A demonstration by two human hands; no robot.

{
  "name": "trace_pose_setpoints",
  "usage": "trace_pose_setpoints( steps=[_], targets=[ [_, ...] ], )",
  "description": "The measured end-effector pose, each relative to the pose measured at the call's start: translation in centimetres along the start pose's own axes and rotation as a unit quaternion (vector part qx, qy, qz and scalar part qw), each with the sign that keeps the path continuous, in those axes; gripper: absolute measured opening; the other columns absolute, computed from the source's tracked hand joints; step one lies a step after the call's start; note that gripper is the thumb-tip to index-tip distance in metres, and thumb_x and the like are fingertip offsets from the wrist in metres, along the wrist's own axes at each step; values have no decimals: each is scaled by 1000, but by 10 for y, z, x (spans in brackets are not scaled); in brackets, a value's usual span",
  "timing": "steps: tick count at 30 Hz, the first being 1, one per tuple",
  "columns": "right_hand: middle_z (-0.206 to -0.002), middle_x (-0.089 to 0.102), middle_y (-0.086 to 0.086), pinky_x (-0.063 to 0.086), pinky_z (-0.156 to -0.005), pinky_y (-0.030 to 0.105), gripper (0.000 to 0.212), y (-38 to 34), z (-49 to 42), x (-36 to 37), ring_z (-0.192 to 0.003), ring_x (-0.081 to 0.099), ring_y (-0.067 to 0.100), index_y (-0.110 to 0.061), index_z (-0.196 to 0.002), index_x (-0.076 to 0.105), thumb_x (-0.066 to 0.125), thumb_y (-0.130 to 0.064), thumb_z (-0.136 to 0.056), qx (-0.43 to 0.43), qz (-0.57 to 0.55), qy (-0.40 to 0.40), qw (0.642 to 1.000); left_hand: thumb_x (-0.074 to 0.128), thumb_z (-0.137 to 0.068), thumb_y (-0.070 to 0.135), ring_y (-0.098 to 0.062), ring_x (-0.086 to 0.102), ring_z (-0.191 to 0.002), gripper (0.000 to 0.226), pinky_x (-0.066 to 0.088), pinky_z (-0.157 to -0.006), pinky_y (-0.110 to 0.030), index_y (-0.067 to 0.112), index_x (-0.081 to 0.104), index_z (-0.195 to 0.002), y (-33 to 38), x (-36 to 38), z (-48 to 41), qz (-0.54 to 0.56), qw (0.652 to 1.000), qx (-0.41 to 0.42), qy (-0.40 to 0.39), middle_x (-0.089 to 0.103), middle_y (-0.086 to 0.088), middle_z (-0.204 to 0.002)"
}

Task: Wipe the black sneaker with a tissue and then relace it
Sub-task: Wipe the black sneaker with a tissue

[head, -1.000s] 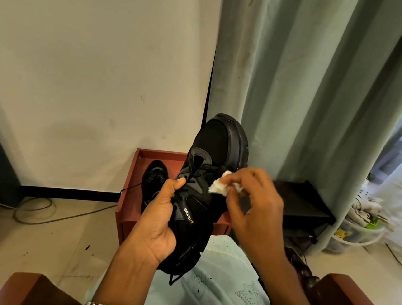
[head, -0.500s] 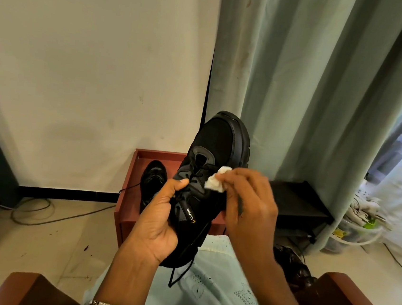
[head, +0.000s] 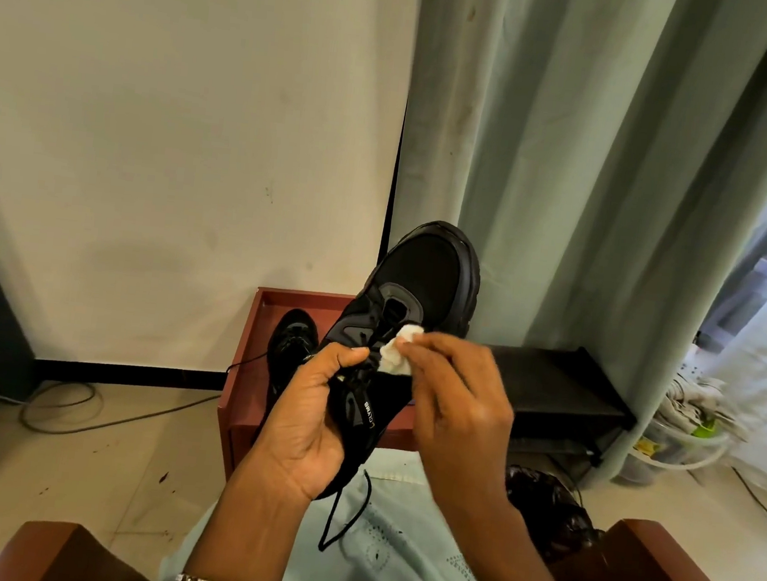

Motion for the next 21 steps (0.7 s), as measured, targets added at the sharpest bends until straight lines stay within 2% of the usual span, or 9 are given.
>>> trace_pose_setpoints(
  steps=[3,7,9,13,17,21],
  targets=[
    [-104,69,12,52,-92,27,19,-16,14,6,-101,63,21,-2,-104,75,59,-9,-97,-28,-13,-22,999,58,-86,19,-31,69,-102,40,47,-101,-38,-5,67,-117,-5,-1,1,20,999,-29,-1,68,-23,-118],
    [-103,69,11,51,-88,26,15,5,-7,-1,-96,63,22,0,-101,75,72,3,-87,-8,14,-3,1000,57,-92,19,-29,71,-97,28,47,-102,-38,1,77,-101,-6,5,2,9,1000,1,0,72,-19,-109],
    [-103,69,11,48,-90,21,15,15,-20,-9,-96,63,22,-1,-101,75,74,2,-86,5,23,24,999,61,-92,23,-32,70,-104,30,48,-101,-41,3,74,-110,-5,9,3,-5,1000,15,9,71,-20,-113],
    [-103,69,9,50,-90,24,18,19,-18,-14,-97,63,21,-2,-102,75,75,2,-84,26,10,47,998,65,-90,36,-34,61,-120,52,43,-107,-43,5,60,-131,-6,7,1,-8,1000,5,6,64,-21,-128],
    [-101,70,10,50,-93,24,14,-5,8,0,-97,63,20,-1,-98,76,74,3,-84,-8,-18,5,1000,65,-90,37,-30,62,-120,57,43,-106,-36,-1,58,-132,-9,-4,-1,19,999,-34,12,64,-20,-127],
    [-102,70,11,52,-91,27,18,2,1,0,-97,64,21,0,-101,75,75,3,-84,-20,0,-7,1000,66,-89,31,-32,65,-114,49,47,-101,-38,0,63,-126,-5,-10,-4,-17,999,3,40,66,-22,-124]
  ],
)
Point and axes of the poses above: each hand's wrist, its own z-axis away from the middle knuckle, its own x-axis out of the palm, y = z × x, the point moved 9 cm from there along -z, towards the middle knuckle
